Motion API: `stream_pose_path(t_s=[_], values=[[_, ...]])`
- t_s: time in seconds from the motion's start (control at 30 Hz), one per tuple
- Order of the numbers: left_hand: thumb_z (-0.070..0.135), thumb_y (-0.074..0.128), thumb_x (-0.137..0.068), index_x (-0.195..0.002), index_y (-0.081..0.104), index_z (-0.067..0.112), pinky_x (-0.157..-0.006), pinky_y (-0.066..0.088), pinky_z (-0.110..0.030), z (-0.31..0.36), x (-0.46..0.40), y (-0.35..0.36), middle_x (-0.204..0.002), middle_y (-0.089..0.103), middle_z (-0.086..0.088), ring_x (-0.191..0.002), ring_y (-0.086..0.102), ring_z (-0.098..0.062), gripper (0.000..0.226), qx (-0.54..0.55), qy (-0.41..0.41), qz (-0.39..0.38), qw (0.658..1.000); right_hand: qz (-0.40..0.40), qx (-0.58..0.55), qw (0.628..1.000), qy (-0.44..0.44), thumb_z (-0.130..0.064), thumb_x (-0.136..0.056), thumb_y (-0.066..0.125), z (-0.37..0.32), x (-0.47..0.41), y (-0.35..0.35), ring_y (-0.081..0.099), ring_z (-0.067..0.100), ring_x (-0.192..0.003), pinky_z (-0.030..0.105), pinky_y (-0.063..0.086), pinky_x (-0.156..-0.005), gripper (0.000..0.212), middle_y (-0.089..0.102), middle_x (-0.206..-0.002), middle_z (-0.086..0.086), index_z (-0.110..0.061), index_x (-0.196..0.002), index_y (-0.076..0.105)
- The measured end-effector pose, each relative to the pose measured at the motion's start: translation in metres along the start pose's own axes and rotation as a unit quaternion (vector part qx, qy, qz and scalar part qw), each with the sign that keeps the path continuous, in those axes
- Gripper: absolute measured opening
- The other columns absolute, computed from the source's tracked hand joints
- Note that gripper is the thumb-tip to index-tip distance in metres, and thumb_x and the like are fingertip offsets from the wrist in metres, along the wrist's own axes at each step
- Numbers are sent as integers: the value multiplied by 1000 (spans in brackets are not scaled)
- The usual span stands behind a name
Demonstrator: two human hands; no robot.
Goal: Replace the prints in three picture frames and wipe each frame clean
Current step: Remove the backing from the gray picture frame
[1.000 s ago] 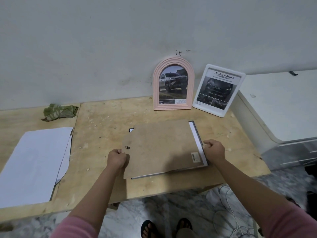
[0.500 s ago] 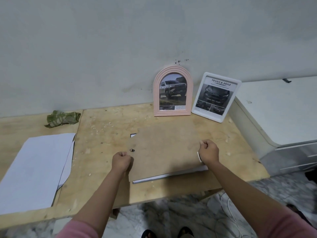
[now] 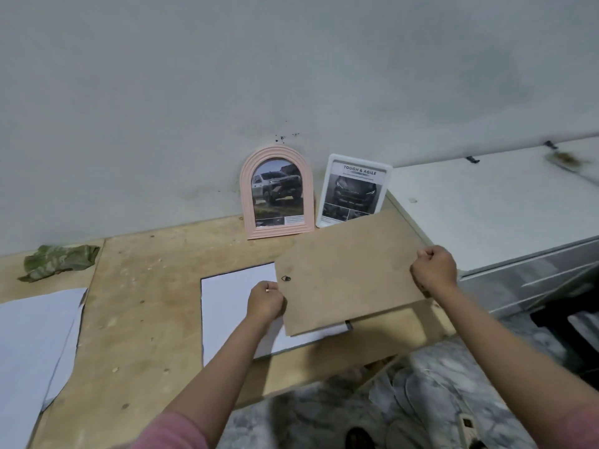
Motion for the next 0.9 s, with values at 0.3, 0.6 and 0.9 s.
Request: stream_pose_path(t_s=[0.3, 0.6, 0.9], values=[[28, 37, -98, -109, 58, 28, -81, 47, -23, 24, 36, 141, -110, 61, 9, -90, 54, -3, 23, -283, 247, -139, 916, 34, 12, 999, 8, -9, -85, 53, 40, -69, -89, 60, 34, -95, 34, 46, -81, 13, 66, -99, 16, -7, -93, 63], [42, 29, -94, -143, 36, 29, -114, 0, -58, 3, 23, 179, -157, 18, 7, -147, 7, -18, 51, -641, 286, -115, 703, -9, -7, 1000, -6, -9, -87, 50, 62, -92, -87, 57, 30, -89, 28, 39, -73, 11, 63, -93, 10, -9, -91, 60], [25, 36, -93, -140, 40, 13, -114, 15, -49, -7, 14, 93, -155, 25, -4, -144, 19, -22, 48, -608, 176, -20, 774, -71, -29, 997, -15, -8, -86, 47, 45, -60, -32, 56, 25, -82, 28, 40, -68, 12, 60, -88, 6, -11, -91, 57]])
Point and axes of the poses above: each hand's wrist, its own x-axis away from the middle knuckle, its own y-axis out of the palm, z = x × y, the point moved 9 cm from there along -x, towards the middle knuckle
